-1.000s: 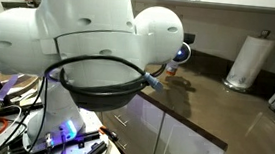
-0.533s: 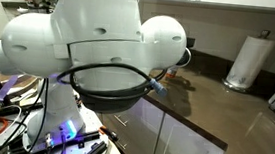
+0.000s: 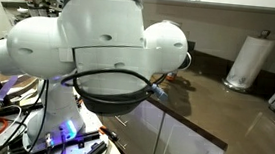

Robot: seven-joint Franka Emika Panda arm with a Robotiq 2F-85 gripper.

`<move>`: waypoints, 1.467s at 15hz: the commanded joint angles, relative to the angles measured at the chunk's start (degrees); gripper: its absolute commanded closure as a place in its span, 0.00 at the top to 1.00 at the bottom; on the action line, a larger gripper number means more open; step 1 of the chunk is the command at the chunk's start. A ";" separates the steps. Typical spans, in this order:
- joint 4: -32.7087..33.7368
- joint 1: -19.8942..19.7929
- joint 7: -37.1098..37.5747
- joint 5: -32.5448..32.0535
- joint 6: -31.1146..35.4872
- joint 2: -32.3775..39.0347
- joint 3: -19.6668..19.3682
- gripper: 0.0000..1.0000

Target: Pour the contents from the can into the glass cup then put the can on the table

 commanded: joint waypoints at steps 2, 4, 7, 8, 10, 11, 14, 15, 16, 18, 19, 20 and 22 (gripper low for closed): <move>0.69 0.30 -3.93 2.13 0.38 -0.22 -0.19 0.25; 0.83 0.17 -4.99 1.79 0.55 -1.17 0.06 0.25; 1.05 -0.02 -7.14 1.56 0.85 -2.88 0.50 0.25; 1.13 -0.09 -7.85 1.57 0.95 -3.52 0.69 0.25; 1.23 -0.40 -9.33 1.65 0.87 -5.02 1.17 0.25; 1.29 -0.58 -9.80 1.81 0.65 -5.83 1.46 0.25; 1.09 -0.73 -10.32 2.53 0.46 -6.45 2.05 0.76; 0.91 -0.62 -9.83 3.01 0.45 -5.78 2.05 0.81; 0.60 -0.58 -9.25 3.47 0.42 -4.80 2.09 0.87; 0.00 -0.43 -8.42 4.55 1.24 -3.12 2.37 0.98; -0.25 -0.56 -8.32 4.93 0.88 -2.72 2.60 0.99; -0.62 -0.41 -7.89 5.56 1.28 -1.40 2.71 1.00; -1.70 -0.65 -7.34 6.54 1.85 0.76 3.46 1.00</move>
